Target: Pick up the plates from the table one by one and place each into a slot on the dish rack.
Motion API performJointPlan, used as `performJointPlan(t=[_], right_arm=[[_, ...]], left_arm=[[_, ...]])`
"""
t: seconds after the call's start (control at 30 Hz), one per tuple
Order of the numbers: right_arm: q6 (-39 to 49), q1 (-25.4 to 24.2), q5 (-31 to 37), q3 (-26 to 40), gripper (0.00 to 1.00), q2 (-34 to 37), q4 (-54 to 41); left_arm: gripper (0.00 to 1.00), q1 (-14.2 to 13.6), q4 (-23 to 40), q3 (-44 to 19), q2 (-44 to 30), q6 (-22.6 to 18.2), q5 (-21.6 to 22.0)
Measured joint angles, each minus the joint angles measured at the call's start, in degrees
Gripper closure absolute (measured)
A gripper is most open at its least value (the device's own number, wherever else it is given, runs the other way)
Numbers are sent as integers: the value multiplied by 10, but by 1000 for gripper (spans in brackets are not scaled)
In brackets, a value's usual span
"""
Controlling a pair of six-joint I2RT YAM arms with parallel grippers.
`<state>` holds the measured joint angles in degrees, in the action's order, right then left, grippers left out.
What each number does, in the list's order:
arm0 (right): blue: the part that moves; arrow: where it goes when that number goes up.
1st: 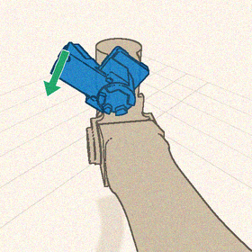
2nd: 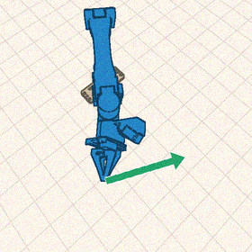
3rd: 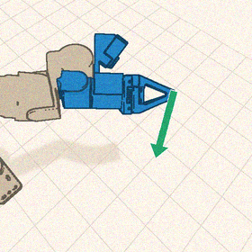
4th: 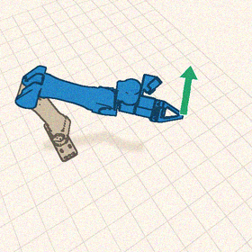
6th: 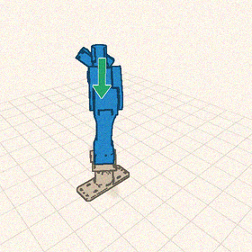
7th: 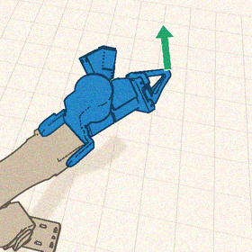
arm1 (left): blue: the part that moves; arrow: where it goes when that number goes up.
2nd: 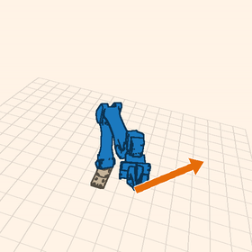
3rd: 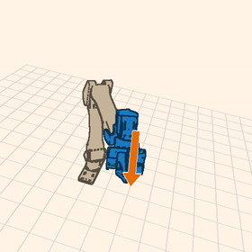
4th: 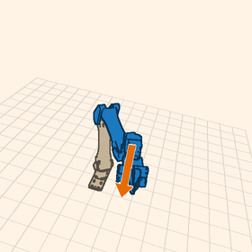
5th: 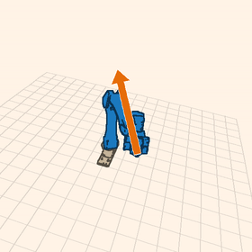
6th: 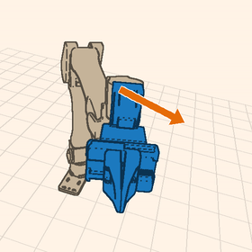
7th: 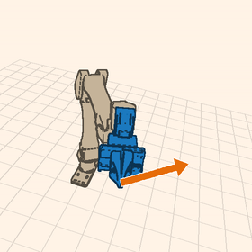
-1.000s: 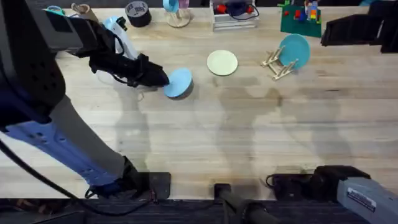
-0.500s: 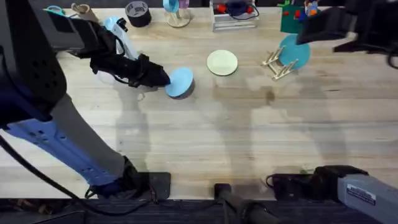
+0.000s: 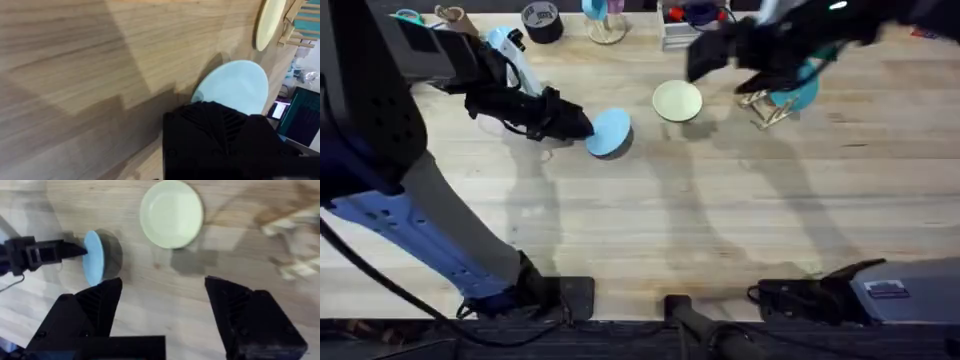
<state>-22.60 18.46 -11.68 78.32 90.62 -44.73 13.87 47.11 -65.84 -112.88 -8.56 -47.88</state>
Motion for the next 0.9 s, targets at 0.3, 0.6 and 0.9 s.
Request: performJointPlan(t=[0.3,0.6,0.9], right_arm=[[-112,86,-2,0,8,113,127],[-189,150,-3,0,7,163,188],[-214,168,-38,0,8,180,224]], left_arm=[[960,0,0,0,0,0,0],[960,0,0,0,0,0,0],[960,0,0,0,0,0,0]])
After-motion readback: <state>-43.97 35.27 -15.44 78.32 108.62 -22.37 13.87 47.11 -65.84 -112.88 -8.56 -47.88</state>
